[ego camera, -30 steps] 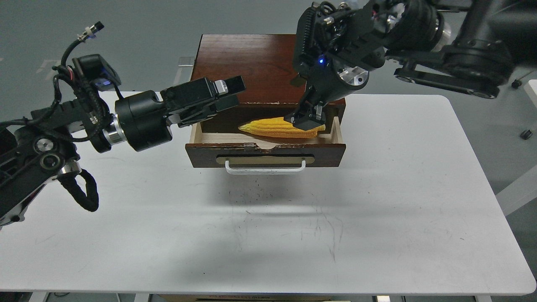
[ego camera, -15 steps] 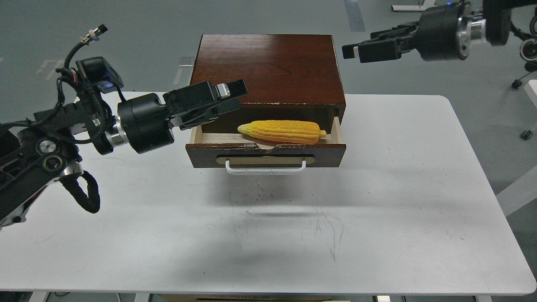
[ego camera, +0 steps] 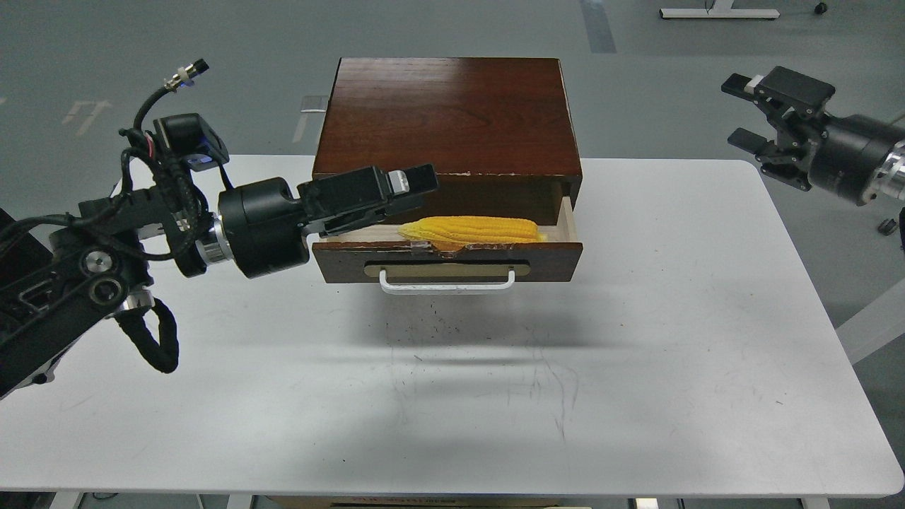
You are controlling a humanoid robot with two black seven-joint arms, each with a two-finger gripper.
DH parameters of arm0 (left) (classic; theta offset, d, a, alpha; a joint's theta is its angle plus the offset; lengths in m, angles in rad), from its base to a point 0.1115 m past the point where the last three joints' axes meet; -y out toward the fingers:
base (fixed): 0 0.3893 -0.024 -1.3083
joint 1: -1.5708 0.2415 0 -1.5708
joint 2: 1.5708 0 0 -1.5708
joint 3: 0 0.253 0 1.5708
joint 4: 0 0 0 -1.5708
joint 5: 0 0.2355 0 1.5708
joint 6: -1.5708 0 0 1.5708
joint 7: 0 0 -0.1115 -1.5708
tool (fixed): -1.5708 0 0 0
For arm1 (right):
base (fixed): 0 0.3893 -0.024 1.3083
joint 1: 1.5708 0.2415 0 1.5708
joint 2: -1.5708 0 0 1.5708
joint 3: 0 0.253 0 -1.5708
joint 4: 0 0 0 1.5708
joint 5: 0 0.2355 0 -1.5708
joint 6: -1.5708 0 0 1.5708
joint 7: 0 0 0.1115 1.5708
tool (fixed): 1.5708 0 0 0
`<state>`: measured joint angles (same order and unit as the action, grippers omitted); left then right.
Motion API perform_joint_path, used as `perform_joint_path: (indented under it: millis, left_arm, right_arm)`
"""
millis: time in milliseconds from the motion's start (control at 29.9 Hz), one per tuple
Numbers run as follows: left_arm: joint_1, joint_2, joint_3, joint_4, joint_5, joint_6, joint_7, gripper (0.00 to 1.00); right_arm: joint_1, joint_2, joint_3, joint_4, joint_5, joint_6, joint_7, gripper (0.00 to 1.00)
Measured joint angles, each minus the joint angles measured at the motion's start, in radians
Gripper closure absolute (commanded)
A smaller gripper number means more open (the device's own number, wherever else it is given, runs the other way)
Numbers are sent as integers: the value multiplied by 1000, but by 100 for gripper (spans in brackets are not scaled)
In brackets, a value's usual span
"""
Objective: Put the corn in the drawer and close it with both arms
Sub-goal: 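Lower the left gripper in front of the drawer's white handle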
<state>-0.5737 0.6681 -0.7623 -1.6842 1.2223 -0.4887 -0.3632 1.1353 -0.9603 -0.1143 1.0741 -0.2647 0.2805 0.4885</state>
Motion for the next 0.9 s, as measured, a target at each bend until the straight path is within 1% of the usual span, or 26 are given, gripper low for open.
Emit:
perform_joint_path:
  millis: [67, 100, 134, 200, 267, 301, 334, 601, 702, 902]
  left_arm:
    - [0, -6, 28, -3, 25, 0, -2, 29]
    - [0, -13, 41, -4, 38, 0, -3, 40]
    - [0, -20, 50, -4, 52, 0, -3, 46]
    - [1, -35, 68, -2, 90, 0, -4, 68]
    - [6, -51, 87, 3, 138, 0, -4, 81]
    - [10, -59, 97, 5, 162, 0, -4, 94]
    - [14, -66, 106, 7, 183, 0, -4, 100]
    - [67, -92, 144, 34, 309, 0, 5, 100]
    - [80, -110, 146, 72, 340, 3, 10, 100]
    - [87, -120, 151, 139, 350, 37, 14, 100]
  right_arm:
    - [-24, 15, 1, -29, 76, 0, 0, 4]
    - [-34, 22, 1, -41, 106, 0, 0, 4]
    - [-43, 30, 1, -53, 134, 0, 0, 4]
    - [-64, 46, 1, -74, 172, 0, 0, 4]
    - [-85, 59, 3, -83, 186, -1, 0, 4]
    - [-96, 65, 4, -84, 189, -4, 0, 4]
    - [-104, 69, 6, -85, 191, -7, 0, 4]
    - [-203, 117, 76, -112, 260, -36, 0, 4]
    - [-236, 134, 104, -120, 277, -36, 0, 4]
    - [-282, 161, 164, -122, 282, -37, 0, 4]
